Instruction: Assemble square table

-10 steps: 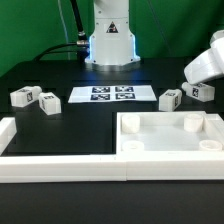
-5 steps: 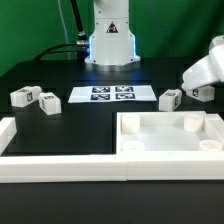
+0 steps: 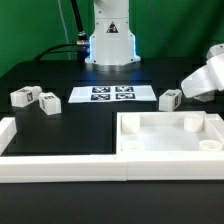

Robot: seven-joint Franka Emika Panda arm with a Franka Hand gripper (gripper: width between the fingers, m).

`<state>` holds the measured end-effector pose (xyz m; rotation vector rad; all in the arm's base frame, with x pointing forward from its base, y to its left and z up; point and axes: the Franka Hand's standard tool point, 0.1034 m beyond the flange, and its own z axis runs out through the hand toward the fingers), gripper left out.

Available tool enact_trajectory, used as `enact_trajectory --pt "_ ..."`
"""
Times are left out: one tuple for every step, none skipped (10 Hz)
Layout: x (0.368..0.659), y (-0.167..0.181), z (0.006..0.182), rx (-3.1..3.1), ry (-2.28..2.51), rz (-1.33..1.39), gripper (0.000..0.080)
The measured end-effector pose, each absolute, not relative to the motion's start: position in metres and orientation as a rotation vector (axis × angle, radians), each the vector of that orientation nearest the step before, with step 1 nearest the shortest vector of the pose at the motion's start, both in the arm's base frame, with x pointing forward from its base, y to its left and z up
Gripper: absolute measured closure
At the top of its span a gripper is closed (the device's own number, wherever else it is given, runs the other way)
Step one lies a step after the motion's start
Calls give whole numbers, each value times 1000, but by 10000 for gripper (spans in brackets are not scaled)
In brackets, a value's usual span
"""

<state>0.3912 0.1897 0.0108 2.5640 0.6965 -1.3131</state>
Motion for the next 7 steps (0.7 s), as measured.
enact_trajectory --pt "391 190 11 2564 696 -1314 516" --pt "391 190 11 2564 696 -1314 516" --pt "391 190 11 2564 696 -1314 511" --pt "391 190 11 2564 696 -1314 511" --pt "391 190 11 2564 696 -1314 511" --pt "391 190 11 2564 696 -1314 511" --pt "391 190 11 2564 696 -1314 511"
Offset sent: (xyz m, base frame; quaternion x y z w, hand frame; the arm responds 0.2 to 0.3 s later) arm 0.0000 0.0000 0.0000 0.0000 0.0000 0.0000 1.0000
